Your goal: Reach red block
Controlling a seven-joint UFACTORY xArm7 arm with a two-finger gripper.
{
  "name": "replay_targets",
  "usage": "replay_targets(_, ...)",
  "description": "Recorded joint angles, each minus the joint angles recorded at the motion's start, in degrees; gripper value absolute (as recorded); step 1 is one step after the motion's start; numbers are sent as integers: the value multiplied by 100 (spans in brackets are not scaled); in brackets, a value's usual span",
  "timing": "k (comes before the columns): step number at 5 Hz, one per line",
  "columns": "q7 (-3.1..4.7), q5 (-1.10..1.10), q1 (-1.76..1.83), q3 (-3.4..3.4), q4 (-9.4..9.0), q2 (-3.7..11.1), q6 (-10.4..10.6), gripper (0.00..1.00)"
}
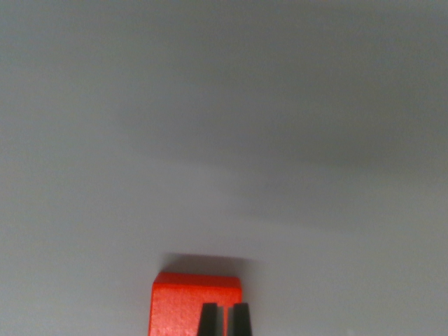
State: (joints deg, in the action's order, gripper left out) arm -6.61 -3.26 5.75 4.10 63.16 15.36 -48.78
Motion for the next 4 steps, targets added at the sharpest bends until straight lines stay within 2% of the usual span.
replay_targets(1, 0, 0, 0, 0, 0, 0, 0, 0)
replay_targets(2, -26, -27, 26, 11, -138, 84, 209, 0)
replay_targets(3, -26, -27, 26, 11, -138, 84, 209, 0)
replay_targets(4, -49, -51, 49, 21, -262, 159, 397, 0)
